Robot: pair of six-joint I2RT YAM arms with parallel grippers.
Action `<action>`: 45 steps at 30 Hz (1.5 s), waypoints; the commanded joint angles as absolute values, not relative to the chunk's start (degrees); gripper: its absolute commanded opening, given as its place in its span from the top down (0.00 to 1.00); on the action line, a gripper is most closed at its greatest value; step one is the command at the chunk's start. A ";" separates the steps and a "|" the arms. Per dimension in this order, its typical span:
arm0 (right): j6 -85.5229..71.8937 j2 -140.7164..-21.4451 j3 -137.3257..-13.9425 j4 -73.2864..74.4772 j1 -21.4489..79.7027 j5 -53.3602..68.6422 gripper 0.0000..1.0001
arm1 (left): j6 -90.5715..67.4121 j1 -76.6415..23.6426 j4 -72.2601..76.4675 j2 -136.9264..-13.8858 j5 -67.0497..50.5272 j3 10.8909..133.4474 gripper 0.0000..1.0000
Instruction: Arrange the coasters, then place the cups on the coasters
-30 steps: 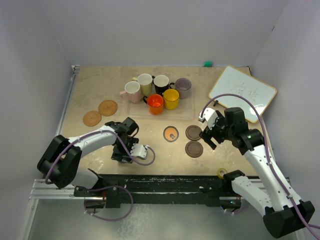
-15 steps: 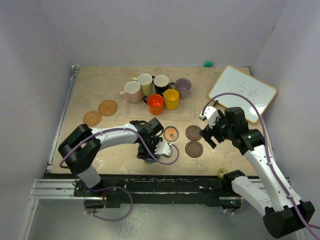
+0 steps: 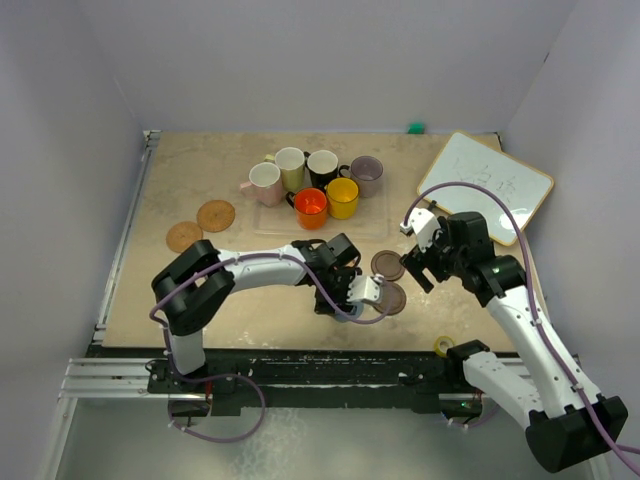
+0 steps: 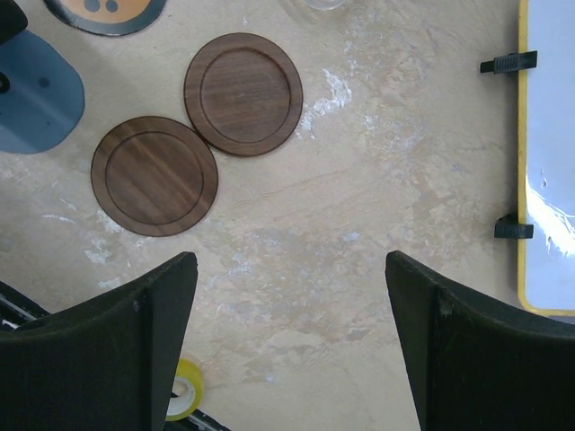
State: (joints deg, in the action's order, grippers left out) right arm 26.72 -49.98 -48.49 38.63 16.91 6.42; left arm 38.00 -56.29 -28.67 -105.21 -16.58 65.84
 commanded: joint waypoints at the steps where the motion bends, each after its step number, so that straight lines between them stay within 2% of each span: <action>1: 25.63 -49.83 -48.42 36.92 16.67 5.19 0.13 | 36.44 -56.95 -21.94 -110.57 -11.31 65.65 0.38; 14: 25.65 -50.01 -48.39 37.05 16.70 5.45 0.13 | 39.55 -56.92 -27.78 -106.72 -10.26 66.21 0.39; 25: 23.05 -51.54 -49.06 36.30 14.51 2.17 0.13 | 40.58 -57.04 -23.66 -100.59 -19.17 67.90 0.37; 36: 20.61 -54.12 -50.09 35.46 10.58 -2.09 0.13 | 37.00 -57.26 -14.46 -101.09 -26.81 68.61 0.28; 45: 20.73 -53.48 -49.85 35.65 9.67 -1.42 0.13 | 30.88 -57.98 -7.57 -105.38 -26.75 68.71 0.20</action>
State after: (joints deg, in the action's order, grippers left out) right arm 21.56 -54.26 -48.49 36.88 10.04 -0.97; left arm 34.35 -57.39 -12.88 -103.83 -24.73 67.26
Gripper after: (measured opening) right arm 0.870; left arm 0.786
